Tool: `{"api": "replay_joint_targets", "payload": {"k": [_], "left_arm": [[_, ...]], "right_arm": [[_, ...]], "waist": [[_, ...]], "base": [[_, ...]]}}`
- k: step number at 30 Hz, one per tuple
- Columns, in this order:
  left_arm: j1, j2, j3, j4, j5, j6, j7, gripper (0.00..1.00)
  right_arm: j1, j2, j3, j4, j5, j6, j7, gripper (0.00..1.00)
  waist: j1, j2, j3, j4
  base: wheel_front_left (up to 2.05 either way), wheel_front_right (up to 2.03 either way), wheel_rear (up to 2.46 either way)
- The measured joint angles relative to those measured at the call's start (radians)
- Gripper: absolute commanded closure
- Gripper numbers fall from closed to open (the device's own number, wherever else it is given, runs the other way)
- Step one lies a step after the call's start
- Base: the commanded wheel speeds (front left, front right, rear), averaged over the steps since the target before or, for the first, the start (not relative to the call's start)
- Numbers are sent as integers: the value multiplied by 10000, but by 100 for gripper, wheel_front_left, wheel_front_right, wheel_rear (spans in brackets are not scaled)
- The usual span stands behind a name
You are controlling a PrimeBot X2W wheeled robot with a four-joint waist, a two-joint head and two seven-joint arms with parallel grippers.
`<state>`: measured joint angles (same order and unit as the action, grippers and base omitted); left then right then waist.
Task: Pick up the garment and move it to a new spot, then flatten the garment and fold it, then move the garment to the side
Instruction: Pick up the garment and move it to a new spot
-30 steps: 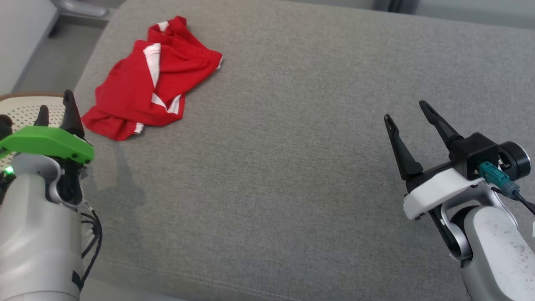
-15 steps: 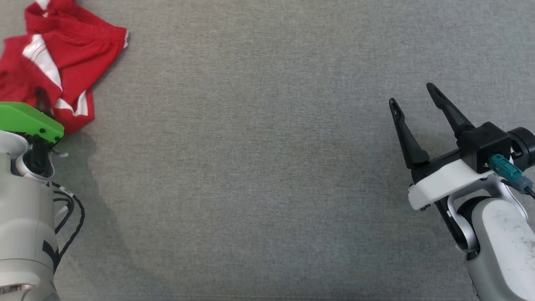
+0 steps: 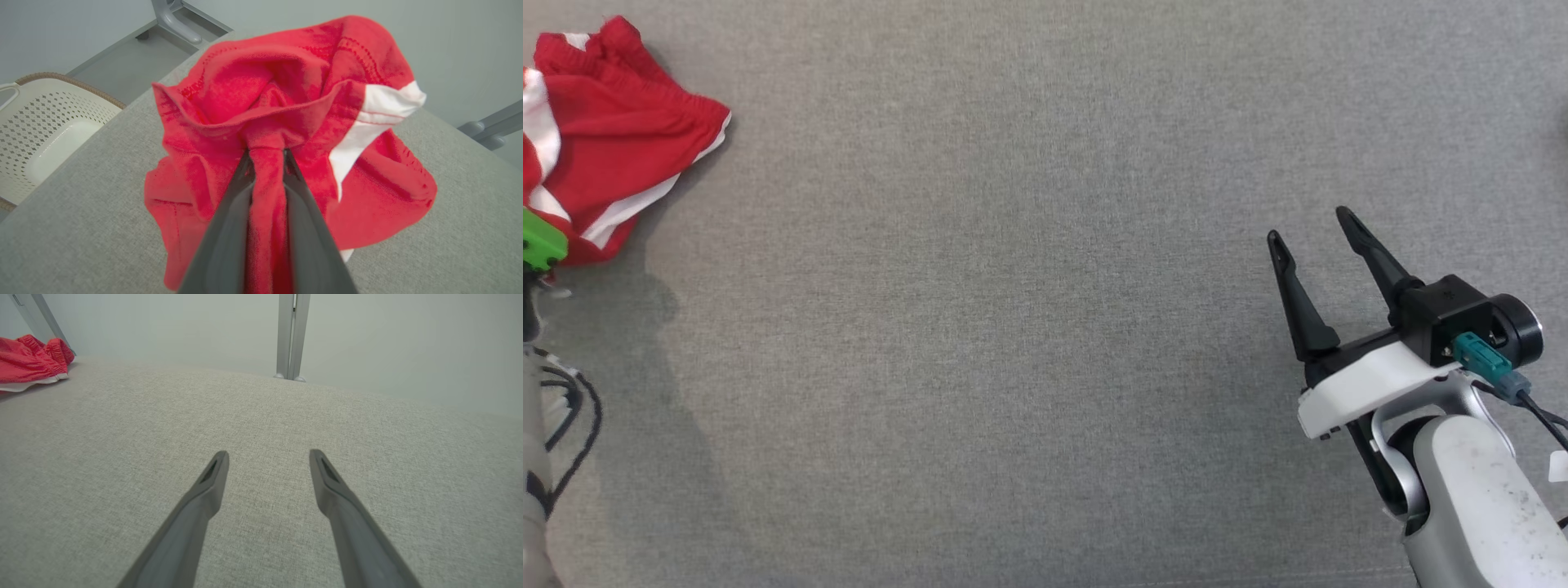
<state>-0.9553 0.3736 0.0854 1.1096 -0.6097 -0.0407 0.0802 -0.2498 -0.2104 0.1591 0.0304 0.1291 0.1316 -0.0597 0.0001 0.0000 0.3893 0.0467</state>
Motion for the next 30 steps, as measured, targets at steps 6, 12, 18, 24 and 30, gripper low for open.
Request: {"api": "replay_joint_targets", "payload": {"k": [6,12,18,24,30], "left_arm": [[-384,591,-497,-1337,357,-489,-184,100],[-574,692,-1354,-3101,846,-663,362,100],[-61,433,-1939,-4753,1131,-546,1189,100],[1048,61,-2548,-6297,1306,-211,1822,100],[2066,-451,-3455,-7315,1691,-19,2412,100]], "right_arm": [[17,378,123,662,190,0,-408,0],[241,568,15,1070,265,0,-694,0],[451,721,-113,1250,278,0,-800,0],[609,725,-424,1177,253,0,-826,0],[745,790,-677,972,169,0,-796,0]], "waist": [[-1,0,-1058,77],[-1,0,-2025,96],[-1,0,-2688,-207],[-2,0,-2946,-947],[-2,0,-2964,-1864]], "base": [[0,0,0],[0,0,0],[0,0,0],[0,0,0],[0,0,0]]}}
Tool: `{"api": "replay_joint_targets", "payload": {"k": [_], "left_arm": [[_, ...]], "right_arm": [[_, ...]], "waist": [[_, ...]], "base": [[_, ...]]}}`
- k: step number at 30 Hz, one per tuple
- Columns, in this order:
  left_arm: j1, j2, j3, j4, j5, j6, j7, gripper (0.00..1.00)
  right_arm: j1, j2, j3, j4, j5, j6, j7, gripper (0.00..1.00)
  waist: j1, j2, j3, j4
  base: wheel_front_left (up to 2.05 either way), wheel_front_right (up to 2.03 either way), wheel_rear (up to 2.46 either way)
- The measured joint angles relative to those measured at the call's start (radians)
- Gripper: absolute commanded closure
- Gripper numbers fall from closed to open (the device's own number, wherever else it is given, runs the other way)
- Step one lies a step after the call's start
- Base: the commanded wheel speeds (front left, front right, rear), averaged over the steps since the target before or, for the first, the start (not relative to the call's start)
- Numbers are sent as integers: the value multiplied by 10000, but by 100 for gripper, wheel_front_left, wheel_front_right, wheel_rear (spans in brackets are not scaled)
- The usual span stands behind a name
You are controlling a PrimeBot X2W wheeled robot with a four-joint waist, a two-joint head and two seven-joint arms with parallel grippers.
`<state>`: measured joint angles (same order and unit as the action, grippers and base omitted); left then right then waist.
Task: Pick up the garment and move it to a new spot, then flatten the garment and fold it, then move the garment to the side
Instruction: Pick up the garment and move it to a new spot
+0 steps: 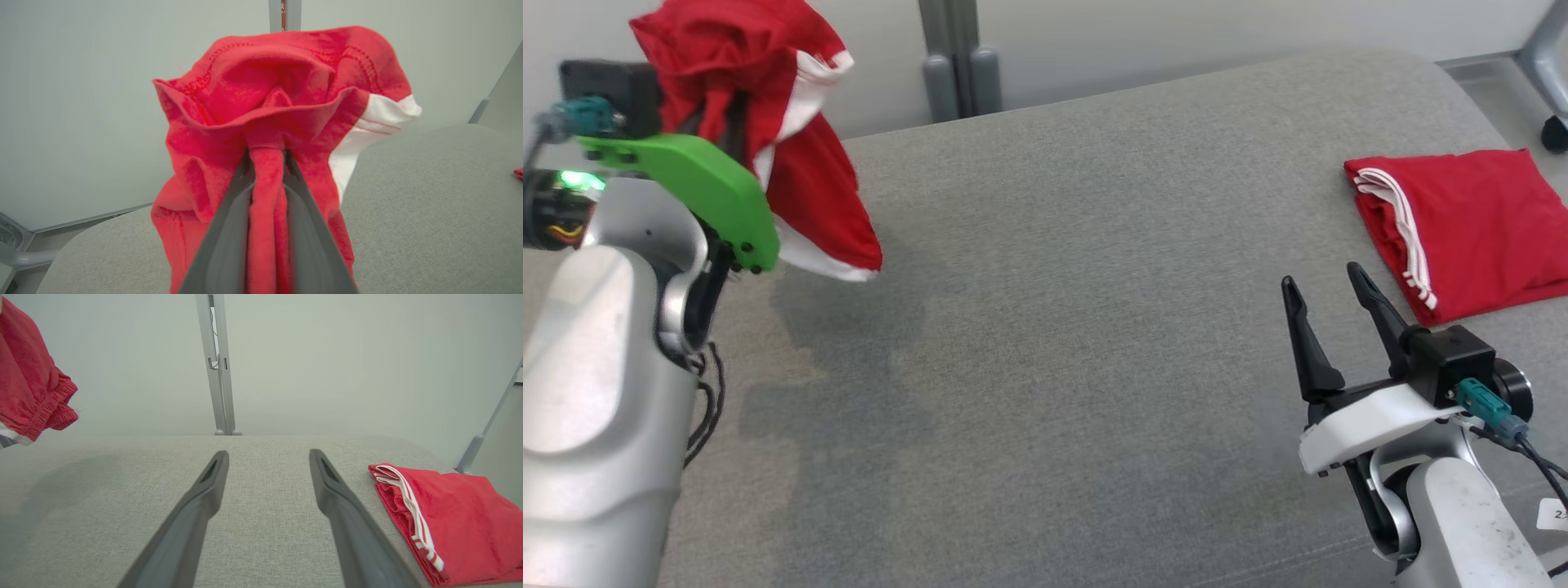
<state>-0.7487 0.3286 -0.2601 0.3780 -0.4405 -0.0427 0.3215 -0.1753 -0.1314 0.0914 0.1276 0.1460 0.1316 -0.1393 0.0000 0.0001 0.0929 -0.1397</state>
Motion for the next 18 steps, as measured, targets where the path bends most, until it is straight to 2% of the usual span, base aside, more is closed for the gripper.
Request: {"api": "replay_joint_targets", "payload": {"k": [7,14,15,16,18], "left_arm": [[1088,-1103,-1212,-263,159,-21,136,100],[1727,-2201,-2305,566,238,-240,-504,100],[1839,-2359,-2456,729,209,-286,-717,52],[1906,-2472,-2585,848,155,-332,-899,0],[2003,-2621,-2738,1032,-65,-403,-1206,0]], "right_arm": [[34,157,-65,-90,0,0,-40,0],[0,274,-2,15,0,0,-194,0],[-5,278,-12,58,0,0,-209,0],[-6,276,-33,90,0,0,-211,0],[-4,274,-65,121,0,0,-213,0]], "waist": [[0,0,166,-923],[0,0,468,-1464],[0,0,504,-1509],[0,0,518,-1516],[0,0,515,-1475]], "base": [[0,0,0],[0,0,0],[0,0,0],[0,0,0],[0,0,0]]}}
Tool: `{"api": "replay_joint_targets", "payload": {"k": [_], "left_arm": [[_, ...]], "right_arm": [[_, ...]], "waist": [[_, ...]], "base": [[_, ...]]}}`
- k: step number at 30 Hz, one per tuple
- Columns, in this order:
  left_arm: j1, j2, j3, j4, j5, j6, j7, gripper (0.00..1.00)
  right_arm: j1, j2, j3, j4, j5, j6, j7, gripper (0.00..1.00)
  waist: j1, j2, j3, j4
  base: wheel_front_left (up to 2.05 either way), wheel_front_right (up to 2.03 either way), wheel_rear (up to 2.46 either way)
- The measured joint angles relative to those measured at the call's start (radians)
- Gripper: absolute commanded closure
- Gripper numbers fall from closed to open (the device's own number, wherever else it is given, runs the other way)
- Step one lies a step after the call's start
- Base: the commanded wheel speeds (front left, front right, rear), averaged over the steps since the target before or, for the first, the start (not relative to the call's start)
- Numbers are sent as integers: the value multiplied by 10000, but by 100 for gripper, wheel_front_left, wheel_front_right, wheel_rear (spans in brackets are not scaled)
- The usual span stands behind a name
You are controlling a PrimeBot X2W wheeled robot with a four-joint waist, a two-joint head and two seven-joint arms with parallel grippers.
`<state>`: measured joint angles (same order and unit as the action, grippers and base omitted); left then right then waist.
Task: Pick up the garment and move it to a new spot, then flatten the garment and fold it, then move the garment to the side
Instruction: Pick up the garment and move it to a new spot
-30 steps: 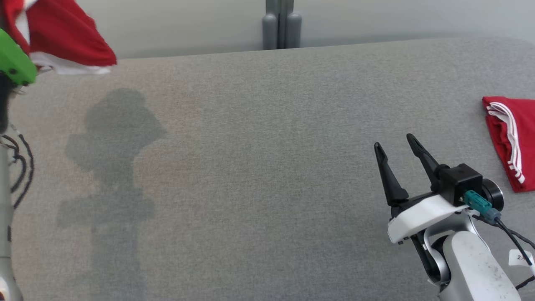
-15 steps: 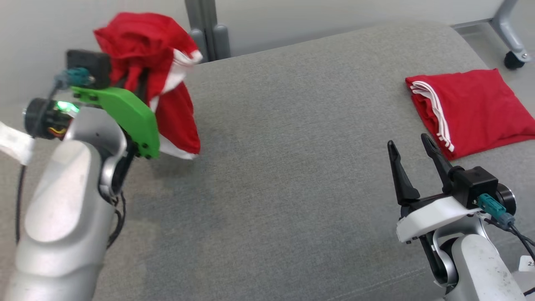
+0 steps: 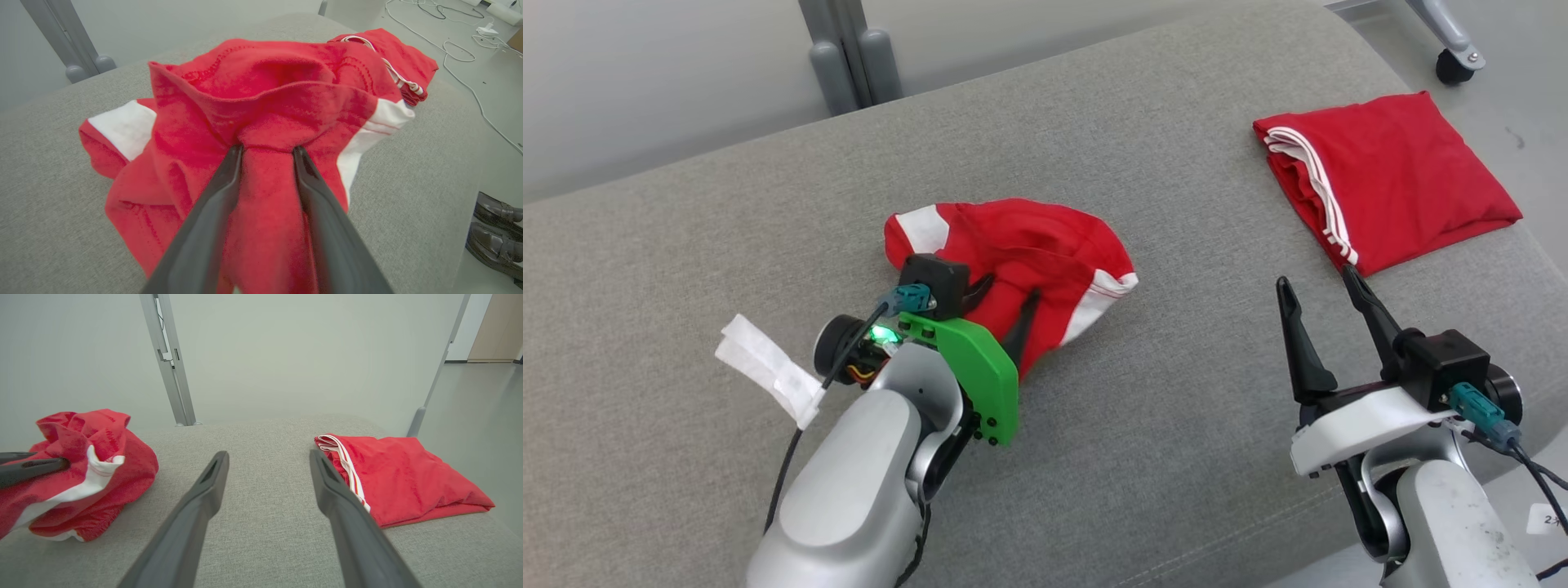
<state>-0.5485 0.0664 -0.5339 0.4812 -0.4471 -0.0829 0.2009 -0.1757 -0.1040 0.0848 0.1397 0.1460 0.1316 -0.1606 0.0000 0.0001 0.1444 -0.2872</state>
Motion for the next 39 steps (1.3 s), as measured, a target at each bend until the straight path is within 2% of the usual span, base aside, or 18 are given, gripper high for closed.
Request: {"api": "replay_joint_targets", "payload": {"k": [6,11,14,19,27,31,39], "left_arm": [[221,-151,-376,-98,-871,-232,-1409,0],[623,-144,-104,-343,-1264,-244,-2539,0],[976,50,192,-610,-1413,-209,-3053,0],[1863,788,790,-1256,-1567,-48,-3885,0],[3278,1799,1659,-1929,-1549,351,-4428,0],[3872,1948,2188,-2307,-1515,522,-4575,0],[4858,1831,3310,-3097,-1191,713,-4635,0]], "right_arm": [[42,-23,-75,75,0,0,-17,0],[137,-50,-128,69,0,0,-23,0],[287,-61,-174,54,0,0,10,0],[457,-63,-203,-6,0,0,111,0],[715,-58,-443,-71,0,0,201,0],[880,-54,-539,-134,-2,0,245,0],[1122,8,-688,-203,-2,0,290,0]], "waist": [[0,0,-154,383],[0,0,-373,880],[0,0,-506,1187],[0,0,-774,1775],[0,0,-1155,2507],[0,0,-1373,2735],[0,0,-1619,3013]], "base": [[0,0,0],[0,0,0],[0,0,0],[0,0,0],[0,0,0],[0,0,0],[0,0,0]]}}
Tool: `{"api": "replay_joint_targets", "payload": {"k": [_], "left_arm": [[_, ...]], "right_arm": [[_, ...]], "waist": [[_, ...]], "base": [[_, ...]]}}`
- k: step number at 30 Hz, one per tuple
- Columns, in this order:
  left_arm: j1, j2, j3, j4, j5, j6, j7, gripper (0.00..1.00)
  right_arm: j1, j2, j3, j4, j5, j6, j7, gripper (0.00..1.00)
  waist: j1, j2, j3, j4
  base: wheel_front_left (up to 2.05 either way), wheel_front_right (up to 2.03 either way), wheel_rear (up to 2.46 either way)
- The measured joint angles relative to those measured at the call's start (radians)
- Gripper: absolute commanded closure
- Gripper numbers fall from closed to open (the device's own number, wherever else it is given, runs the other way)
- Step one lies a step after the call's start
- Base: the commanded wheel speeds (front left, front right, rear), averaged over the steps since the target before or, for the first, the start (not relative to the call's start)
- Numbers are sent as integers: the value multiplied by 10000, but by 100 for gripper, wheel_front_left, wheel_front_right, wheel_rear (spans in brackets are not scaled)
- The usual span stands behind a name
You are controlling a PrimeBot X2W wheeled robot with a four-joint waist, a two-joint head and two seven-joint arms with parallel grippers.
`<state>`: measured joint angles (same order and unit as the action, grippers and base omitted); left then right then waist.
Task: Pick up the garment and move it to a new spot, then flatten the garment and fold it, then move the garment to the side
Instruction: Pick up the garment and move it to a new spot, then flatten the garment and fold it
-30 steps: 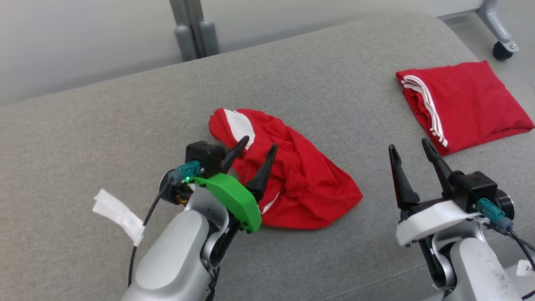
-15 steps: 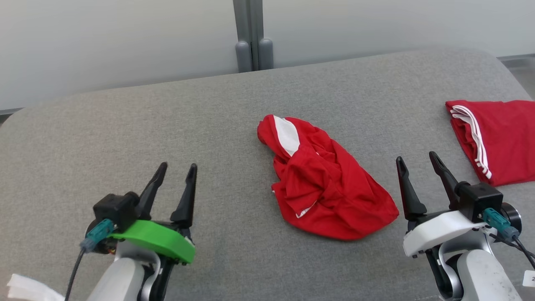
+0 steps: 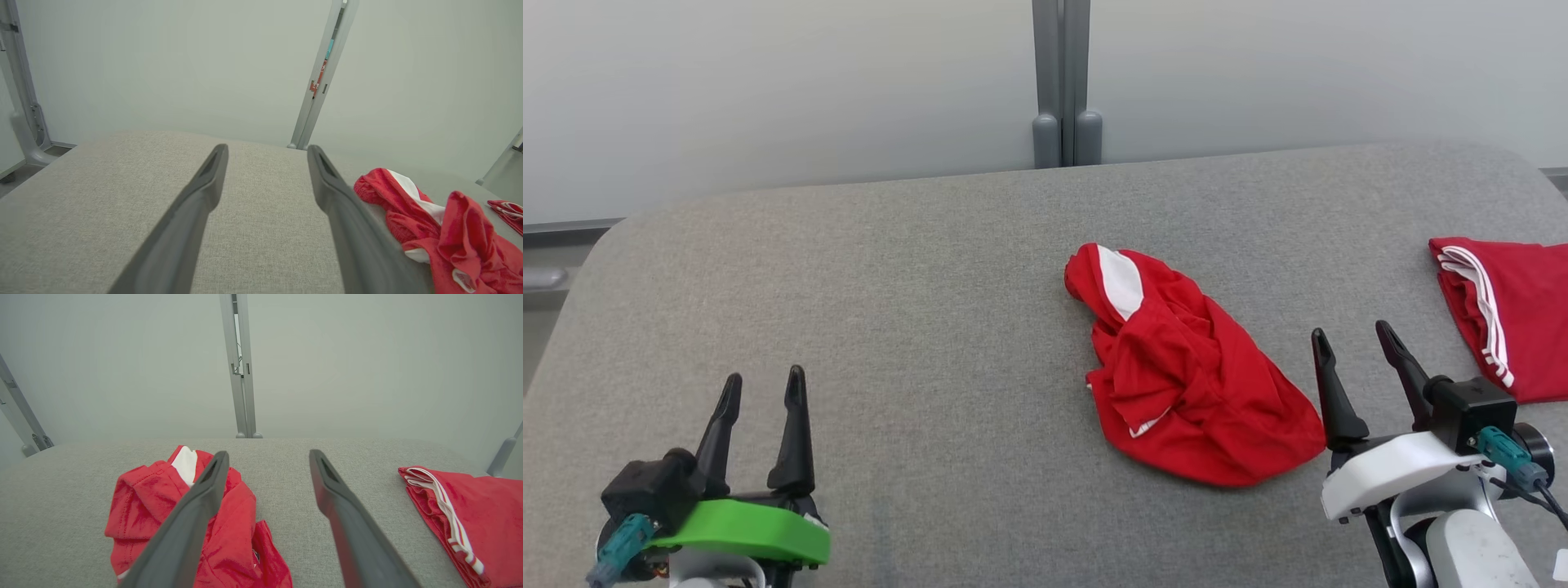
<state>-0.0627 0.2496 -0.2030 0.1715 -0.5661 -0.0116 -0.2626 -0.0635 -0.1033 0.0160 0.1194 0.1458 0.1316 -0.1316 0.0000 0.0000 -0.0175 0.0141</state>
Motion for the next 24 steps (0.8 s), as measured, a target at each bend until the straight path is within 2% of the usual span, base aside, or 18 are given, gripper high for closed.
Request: {"api": "replay_joint_targets", "payload": {"k": [10,14,24], "left_arm": [[771,-238,391,-201,646,-213,0,0],[783,-416,456,-190,738,-295,0,0],[647,-431,533,-90,1020,-491,0,0]], "right_arm": [[125,79,15,92,-86,0,69,0],[125,96,59,92,-84,0,90,0],[131,155,77,192,-63,0,144,0]], "waist": [[0,0,28,137],[0,0,71,169],[0,0,203,164]], "base": [[0,0,0],[0,0,0],[0,0,0]]}}
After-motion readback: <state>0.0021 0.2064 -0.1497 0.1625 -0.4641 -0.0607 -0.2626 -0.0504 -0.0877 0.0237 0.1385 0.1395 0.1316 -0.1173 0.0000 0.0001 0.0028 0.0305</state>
